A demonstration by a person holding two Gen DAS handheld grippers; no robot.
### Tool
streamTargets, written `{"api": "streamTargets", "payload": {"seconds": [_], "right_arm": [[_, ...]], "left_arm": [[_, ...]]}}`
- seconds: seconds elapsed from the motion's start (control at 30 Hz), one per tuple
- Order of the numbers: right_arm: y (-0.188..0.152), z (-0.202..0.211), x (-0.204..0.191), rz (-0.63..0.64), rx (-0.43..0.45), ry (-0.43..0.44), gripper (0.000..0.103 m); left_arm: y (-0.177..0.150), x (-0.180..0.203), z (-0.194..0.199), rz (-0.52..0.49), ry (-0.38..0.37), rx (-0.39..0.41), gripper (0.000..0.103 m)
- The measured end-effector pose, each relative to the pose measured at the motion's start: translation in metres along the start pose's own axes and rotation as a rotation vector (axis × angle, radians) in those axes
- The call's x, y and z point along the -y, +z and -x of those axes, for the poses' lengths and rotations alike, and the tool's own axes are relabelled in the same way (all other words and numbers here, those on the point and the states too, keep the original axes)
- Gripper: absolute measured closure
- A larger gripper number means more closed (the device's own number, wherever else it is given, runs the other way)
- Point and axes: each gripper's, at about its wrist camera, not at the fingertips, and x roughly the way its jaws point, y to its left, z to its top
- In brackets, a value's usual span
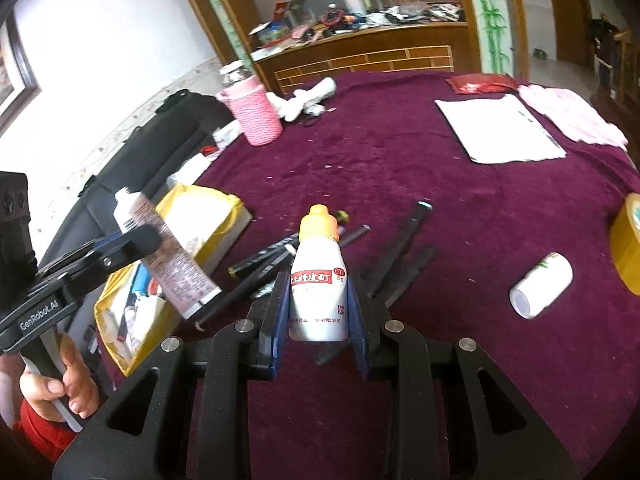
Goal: Organize objects
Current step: 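Carry the pink tube and dropper bottle with both tools over the white tray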
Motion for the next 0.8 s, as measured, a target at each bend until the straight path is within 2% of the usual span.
{"api": "streamTargets", "payload": {"seconds": [0.23,0.4,0.53,0.8], "right_arm": [[0.007,-0.020,-0.035,0.071,-0.025,0.063,0.076],[0.008,-0.029,-0.056,0.117,-0.043,0.098,0.076],[0.009,-0.038,-0.074,0.142,-0.057,0.118,0.076],[0.007,-0.062,-0.109,0.189,-0.100,0.151,0.076]], "left_arm": [[0.000,-0.040,0.040,0.073,0.077,0.050,0.086],[-0.003,-0.064,0.051,0.109,0.112,0.045,0.086],[-0.008,-0.081,0.047,0.132,0.125,0.009,0.086],[-0.015,-0.133,0.010,0.218,0.129,-0.105,0.086]]}}
